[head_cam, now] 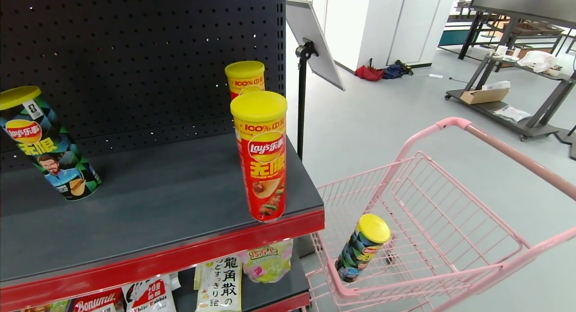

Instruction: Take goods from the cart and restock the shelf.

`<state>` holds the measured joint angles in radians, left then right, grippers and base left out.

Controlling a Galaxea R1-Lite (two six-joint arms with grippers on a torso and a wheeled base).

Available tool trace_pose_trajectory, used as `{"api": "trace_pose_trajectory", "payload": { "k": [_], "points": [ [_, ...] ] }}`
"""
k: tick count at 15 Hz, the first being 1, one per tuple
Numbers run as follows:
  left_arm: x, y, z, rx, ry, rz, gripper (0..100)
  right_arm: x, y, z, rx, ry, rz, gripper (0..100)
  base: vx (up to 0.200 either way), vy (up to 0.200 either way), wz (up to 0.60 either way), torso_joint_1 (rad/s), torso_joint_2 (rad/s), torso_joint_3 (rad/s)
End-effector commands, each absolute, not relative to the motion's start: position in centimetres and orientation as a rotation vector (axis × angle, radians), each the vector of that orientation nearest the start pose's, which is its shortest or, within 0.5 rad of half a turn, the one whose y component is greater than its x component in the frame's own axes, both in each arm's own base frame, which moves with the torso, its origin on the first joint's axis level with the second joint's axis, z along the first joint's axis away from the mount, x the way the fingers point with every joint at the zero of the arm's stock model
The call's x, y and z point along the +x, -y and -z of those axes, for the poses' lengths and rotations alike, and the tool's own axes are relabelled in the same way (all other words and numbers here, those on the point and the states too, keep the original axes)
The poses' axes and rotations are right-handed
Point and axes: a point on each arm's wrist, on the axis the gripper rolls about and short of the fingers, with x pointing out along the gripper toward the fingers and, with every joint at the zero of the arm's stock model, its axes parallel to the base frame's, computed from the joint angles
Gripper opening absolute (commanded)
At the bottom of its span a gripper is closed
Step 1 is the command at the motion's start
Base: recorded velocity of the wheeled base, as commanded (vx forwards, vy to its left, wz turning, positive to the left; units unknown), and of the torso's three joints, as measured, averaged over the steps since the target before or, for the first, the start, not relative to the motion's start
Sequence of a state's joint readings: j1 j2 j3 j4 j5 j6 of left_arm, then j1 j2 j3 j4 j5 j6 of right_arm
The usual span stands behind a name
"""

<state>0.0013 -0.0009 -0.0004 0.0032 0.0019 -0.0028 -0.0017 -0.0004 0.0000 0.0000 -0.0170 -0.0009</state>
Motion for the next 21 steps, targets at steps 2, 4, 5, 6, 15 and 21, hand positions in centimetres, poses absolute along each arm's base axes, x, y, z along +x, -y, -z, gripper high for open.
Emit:
{"api": "trace_pose_trajectory", "payload": {
  "k": [2, 4, 5, 6, 15, 21],
  "points": [
    [-2.29, 0.00, -7.56, -0.003, -0.002, -0.003, 100, -2.28, 0.03, -7.55, -0.002, 0.000, 0.018, 100, 0.000, 0.000, 0.00, -0.154, 0.39, 0.246],
    [-2.28, 0.00, -7.52, -0.003, -0.003, -0.005, 100, -2.28, 0.03, -7.55, -0.002, 0.000, 0.018, 100, 0.000, 0.000, 0.00, -0.129, 0.36, 0.222],
    [-2.28, 0.00, -7.52, -0.003, -0.003, -0.003, 100, -2.28, 0.03, -7.55, -0.002, 0.000, 0.018, 100, 0.000, 0.000, 0.00, -0.061, 0.17, 0.110],
    [-2.28, 0.00, -7.52, -0.003, -0.003, -0.003, 100, -2.28, 0.03, -7.55, -0.002, 0.000, 0.018, 100, 0.000, 0.000, 0.00, -0.036, 0.11, 0.071],
    [-2.29, 0.00, -7.56, -0.003, -0.002, -0.003, 100, -2.28, 0.03, -7.55, -0.002, 0.000, 0.018, 100, 0.000, 0.000, 0.00, -0.071, 0.18, 0.121],
    [-2.28, 0.00, -7.52, -0.003, -0.003, -0.005, 100, -2.28, 0.03, -7.55, 0.000, 0.000, 0.018, 100, 0.000, 0.000, 0.00, -0.004, 0.01, 0.007]
  ]
}}
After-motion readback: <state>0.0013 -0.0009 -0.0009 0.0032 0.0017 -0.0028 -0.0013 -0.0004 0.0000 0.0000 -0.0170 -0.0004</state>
